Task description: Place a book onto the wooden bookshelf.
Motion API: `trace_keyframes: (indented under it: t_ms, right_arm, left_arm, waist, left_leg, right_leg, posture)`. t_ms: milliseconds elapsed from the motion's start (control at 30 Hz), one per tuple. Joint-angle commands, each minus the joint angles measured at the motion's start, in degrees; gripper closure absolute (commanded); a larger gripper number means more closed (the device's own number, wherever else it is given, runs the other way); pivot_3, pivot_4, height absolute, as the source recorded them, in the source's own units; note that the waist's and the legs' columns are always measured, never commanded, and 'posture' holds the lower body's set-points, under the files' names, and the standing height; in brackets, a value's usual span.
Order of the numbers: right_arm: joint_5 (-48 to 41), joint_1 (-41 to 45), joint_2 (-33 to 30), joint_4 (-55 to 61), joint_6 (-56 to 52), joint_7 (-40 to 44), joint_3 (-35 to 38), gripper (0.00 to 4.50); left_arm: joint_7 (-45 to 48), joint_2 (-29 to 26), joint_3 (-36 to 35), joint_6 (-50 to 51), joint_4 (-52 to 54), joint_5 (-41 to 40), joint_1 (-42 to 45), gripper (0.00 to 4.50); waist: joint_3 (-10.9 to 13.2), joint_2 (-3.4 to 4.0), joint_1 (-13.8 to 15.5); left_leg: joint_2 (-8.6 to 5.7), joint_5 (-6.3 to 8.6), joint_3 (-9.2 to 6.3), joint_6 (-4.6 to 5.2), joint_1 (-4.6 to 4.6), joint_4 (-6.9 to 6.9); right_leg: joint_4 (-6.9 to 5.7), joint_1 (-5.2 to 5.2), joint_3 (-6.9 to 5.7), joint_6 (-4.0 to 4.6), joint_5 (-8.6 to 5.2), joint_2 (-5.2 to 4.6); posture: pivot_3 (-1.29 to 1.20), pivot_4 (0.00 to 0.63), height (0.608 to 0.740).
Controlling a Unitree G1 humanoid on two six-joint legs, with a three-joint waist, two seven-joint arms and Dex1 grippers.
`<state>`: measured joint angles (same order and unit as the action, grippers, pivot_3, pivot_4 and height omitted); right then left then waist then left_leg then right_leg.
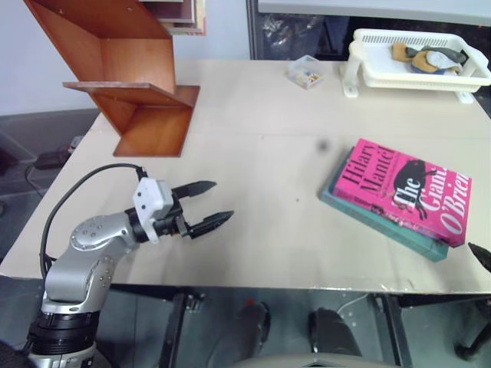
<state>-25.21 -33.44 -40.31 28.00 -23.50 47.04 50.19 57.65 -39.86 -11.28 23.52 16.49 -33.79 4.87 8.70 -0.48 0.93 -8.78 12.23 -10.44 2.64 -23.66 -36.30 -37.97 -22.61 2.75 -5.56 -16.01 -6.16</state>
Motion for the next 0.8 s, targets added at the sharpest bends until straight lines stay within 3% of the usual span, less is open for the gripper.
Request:
trace_keyframes:
  t_ms: [33,733,800]
  right_arm:
    - [0.5,0.6,-0.9,-0.3,0.5,-0.5,0.7,0.04]
    - [5.3,2.5,-1.8,0.4,-7.0,-6.9,-1.2,0.04]
    - [5.9,2.8,-2.2,-0.5,-7.3,-7.0,-1.8,0.91]
  left_arm:
    - [-0.6,-0.5,-1.5,-1.0,0.2,0.1,0.8,0.00]
    - [9.3,1.6,8.0,0.8,1.4,-4.9,14.2,0.00]
    - [8.9,2.4,8.8,1.4,1.6,-5.3,15.5,0.00]
  waist:
    - [0.0,0.00,0.0]
    - [0.0,0.00,0.0]
    - [0.0,-0.01,0.0]
  left_leg:
    - [0.00,0.00,0.00,0.00,0.00,0.00]
    - [-0.02,-0.12,0.00,0.17,0.00,-0.01]
    - [-0.02,-0.13,0.00,0.16,-0.01,-0.01]
  right_leg:
    - [0.00,0.00,0.00,0.00,0.00,0.00]
    - [-0.01,0.00,-0.01,0.00,0.00,0.01]
    - [-0.01,0.00,-0.01,0.00,0.01,0.01]
  posture:
    - [0.00,0.150,0.740]
    - [0.00,0.150,0.740]
    - [0.00,0.150,0.740]
